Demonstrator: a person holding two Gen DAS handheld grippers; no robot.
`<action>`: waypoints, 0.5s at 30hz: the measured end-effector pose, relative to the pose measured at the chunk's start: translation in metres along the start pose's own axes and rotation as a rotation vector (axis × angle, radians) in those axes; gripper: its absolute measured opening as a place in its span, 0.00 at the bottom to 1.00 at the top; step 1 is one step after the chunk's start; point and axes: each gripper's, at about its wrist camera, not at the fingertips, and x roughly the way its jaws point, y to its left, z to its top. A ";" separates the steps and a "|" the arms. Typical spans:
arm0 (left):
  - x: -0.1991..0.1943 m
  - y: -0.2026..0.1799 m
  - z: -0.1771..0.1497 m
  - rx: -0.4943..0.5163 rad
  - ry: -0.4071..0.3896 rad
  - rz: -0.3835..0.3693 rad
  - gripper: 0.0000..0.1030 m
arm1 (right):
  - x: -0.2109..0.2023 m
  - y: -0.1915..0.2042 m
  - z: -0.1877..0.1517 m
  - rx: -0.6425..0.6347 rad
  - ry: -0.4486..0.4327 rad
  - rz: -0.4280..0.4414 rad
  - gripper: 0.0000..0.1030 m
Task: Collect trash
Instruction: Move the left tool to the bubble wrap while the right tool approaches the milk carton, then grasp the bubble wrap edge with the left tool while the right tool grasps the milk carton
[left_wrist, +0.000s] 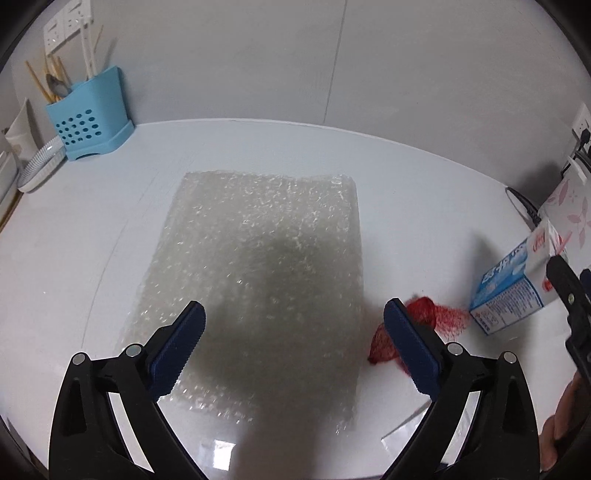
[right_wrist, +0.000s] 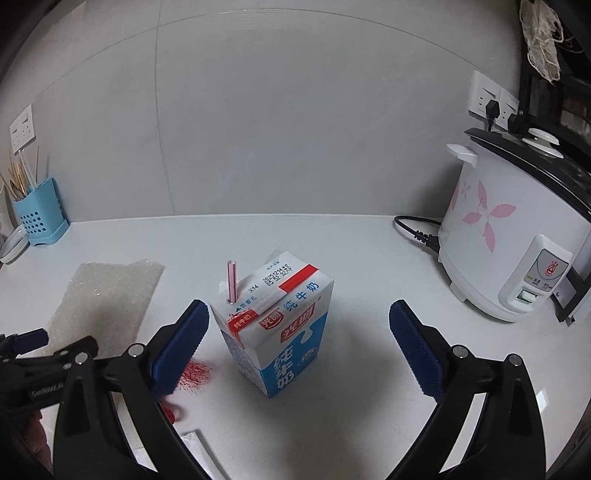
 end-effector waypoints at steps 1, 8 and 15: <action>0.006 -0.004 0.006 0.005 0.003 0.000 0.93 | 0.001 0.001 0.001 -0.008 -0.008 0.001 0.92; 0.060 -0.018 0.032 0.030 0.082 0.029 0.92 | 0.012 0.002 -0.001 -0.047 -0.051 0.024 0.92; 0.063 -0.019 0.033 0.049 0.080 0.097 0.77 | 0.020 -0.003 -0.005 -0.023 -0.066 0.093 0.92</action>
